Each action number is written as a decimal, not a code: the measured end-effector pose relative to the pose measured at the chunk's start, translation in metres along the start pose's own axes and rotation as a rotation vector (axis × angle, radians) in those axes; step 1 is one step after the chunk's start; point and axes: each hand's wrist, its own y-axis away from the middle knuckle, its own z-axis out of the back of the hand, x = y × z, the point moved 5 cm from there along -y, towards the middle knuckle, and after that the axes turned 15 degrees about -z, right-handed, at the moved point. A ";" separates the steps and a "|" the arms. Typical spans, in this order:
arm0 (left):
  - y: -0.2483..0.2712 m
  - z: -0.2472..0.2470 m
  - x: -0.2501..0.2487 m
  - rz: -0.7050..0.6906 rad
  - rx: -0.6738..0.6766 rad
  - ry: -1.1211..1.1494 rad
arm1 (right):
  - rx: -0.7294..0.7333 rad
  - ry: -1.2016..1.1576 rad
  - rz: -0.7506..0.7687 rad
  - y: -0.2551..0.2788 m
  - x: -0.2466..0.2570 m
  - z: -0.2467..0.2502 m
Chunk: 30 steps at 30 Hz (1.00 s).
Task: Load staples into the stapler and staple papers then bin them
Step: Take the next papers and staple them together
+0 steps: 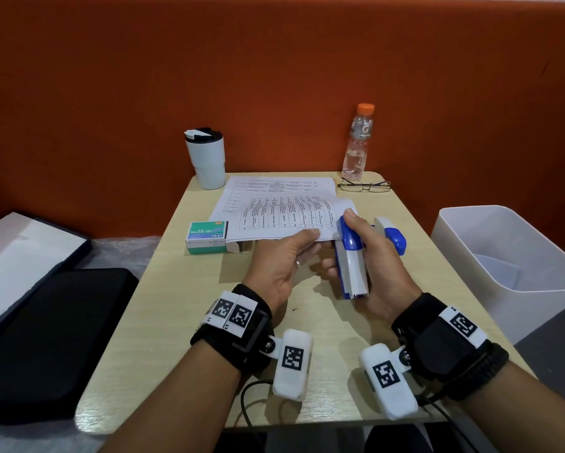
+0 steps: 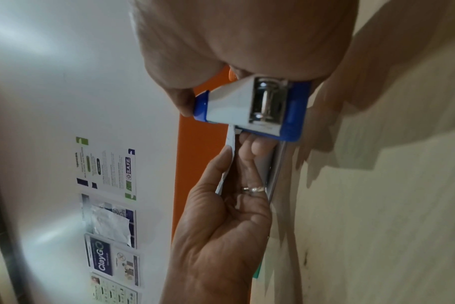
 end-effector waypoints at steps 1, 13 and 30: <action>0.000 0.000 0.000 -0.002 0.002 -0.003 | 0.007 -0.005 0.002 0.001 0.001 0.001; 0.001 -0.002 -0.001 -0.019 0.019 0.017 | -0.011 0.131 -0.035 0.000 -0.005 0.009; 0.000 -0.001 -0.002 -0.007 -0.031 0.040 | -0.397 1.052 0.079 -0.006 0.008 0.010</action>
